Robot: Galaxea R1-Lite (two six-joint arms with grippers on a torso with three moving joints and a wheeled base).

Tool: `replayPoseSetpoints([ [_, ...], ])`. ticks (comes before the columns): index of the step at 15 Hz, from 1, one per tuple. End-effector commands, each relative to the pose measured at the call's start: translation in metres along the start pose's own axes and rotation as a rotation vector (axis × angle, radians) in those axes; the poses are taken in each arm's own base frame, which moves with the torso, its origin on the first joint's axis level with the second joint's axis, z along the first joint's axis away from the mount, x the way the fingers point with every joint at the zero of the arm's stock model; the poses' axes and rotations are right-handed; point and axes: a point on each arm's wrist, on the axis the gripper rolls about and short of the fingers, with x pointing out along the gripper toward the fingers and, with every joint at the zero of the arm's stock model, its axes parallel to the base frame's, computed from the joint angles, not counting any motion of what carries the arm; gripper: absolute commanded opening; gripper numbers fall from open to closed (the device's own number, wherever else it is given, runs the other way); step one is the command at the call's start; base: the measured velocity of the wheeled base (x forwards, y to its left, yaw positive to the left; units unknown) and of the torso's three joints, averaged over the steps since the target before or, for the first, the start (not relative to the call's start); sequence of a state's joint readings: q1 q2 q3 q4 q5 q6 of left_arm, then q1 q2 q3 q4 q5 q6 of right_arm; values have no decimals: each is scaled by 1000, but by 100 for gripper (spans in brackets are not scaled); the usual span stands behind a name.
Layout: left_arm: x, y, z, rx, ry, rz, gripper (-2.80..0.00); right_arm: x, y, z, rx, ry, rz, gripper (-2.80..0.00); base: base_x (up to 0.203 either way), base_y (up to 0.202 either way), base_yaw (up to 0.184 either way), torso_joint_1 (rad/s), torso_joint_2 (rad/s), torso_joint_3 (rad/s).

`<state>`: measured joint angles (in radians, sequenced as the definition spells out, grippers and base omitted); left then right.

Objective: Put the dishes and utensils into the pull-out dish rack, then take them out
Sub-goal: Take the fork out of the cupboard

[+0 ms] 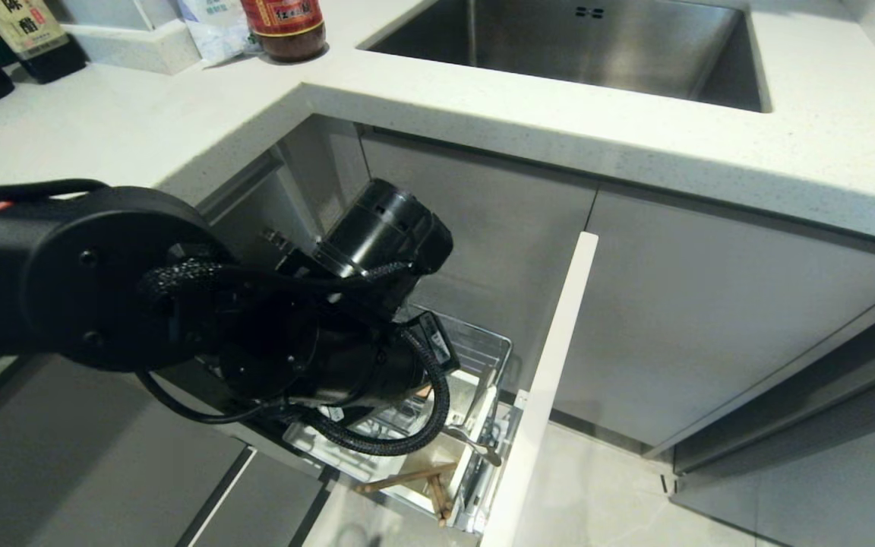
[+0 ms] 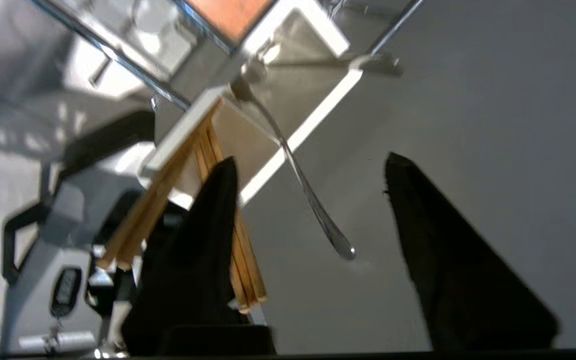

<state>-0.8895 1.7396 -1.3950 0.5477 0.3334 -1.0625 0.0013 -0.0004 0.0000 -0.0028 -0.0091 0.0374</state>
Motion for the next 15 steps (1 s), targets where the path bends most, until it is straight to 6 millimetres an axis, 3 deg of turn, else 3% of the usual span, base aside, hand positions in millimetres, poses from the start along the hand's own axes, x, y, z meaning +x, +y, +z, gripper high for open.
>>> replayPoseSetpoints([
  [1, 12, -2, -3, -8, 29, 24, 0, 0, 0, 0, -1, 0, 0, -280, 0, 0, 0, 0, 0, 0],
  [5, 32, -5, -12, -17, 66, 49, 0, 0, 0, 0, 1, 0, 0, -280, 0, 0, 0, 0, 0, 0],
  [10, 38, -10, -20, -27, 135, -2, 0, 0, 0, 0, 1, 0, 0, -280, 0, 0, 0, 0, 0, 0],
  [15, 55, -16, -37, -31, 171, 6, 0, 0, 0, 0, 0, 0, 0, -280, 0, 0, 0, 0, 0, 0],
])
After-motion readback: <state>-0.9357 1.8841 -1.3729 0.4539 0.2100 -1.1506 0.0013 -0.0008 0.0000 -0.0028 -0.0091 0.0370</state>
